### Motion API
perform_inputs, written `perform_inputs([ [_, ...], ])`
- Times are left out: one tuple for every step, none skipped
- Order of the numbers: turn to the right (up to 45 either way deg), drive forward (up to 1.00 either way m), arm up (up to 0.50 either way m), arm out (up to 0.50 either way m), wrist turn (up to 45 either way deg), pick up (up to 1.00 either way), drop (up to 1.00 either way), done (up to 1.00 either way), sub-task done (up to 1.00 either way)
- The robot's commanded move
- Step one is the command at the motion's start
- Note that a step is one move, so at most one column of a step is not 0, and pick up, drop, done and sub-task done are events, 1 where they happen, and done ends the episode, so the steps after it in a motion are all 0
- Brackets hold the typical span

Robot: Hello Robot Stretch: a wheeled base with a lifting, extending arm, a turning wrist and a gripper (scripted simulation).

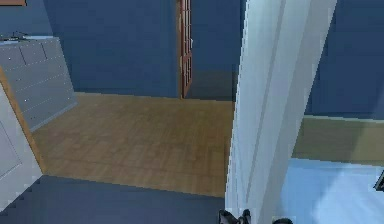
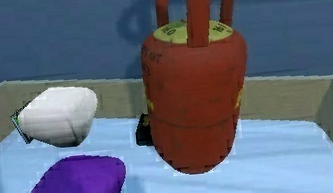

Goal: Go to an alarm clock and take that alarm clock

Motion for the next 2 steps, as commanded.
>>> perform_inputs([
  [0.0, 0.0, 0.0, 0.5, 0.0, 0.0, 0.0, 0.0, 0.0],
  [0.0, 0.0, 0.0, 0.0, 45.0, 0.0, 0.0, 0.0, 0.0],
])
